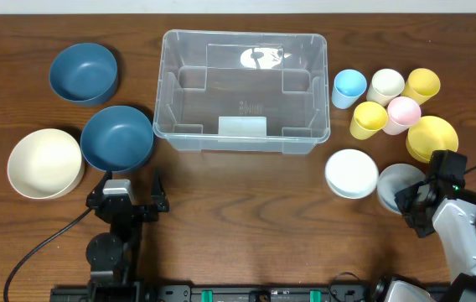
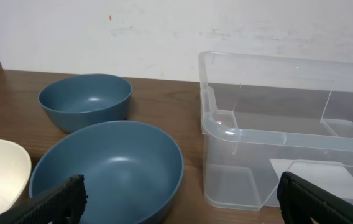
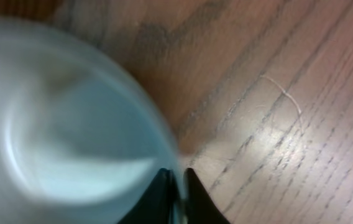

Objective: Pack container
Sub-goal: 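Grasp the small white bowl rim with the right gripper and lift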

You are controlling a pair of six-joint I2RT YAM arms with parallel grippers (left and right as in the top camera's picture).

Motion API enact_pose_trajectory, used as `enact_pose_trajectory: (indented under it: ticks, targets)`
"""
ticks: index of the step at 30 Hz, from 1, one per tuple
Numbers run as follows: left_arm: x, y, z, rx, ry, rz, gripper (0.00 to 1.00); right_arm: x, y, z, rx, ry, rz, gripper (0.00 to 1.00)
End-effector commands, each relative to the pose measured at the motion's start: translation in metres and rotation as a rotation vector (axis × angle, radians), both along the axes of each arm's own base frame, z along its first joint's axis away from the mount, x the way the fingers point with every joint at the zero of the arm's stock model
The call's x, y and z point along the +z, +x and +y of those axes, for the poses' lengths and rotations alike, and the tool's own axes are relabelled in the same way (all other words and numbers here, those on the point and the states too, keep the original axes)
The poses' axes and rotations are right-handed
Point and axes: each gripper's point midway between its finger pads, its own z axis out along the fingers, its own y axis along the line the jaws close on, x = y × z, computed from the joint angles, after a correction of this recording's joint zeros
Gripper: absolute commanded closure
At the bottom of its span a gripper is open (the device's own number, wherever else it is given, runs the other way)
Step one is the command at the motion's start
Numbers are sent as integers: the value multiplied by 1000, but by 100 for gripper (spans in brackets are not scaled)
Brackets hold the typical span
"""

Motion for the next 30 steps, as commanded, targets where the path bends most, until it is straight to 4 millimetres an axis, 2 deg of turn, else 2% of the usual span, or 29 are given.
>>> enact_pose_trajectory:
  ticks: [1, 8, 13, 18, 23, 26, 30]
  targets:
    - [-15, -1, 0, -2, 13, 46, 2, -2, -6, -1, -9, -3, 22, 99]
    - [-15, -1, 0, -2, 13, 46, 2, -2, -10, 1, 41, 5, 45, 99]
    - [-15, -1, 0, -2, 13, 46, 2, 16, -4, 6, 145, 17, 27, 99]
    - [-15, -1, 0, -2, 13, 46, 2, 61, 6, 8, 259, -11, -45, 99]
    - [-15, -1, 0, -2, 13, 46, 2, 122, 18, 26, 436, -10, -195, 99]
    - [-15, -1, 0, -2, 13, 46, 2, 160, 30, 53, 604, 35, -326, 99]
    - [-15, -1, 0, -2, 13, 46, 2, 200, 45, 93, 777, 100, -439, 99]
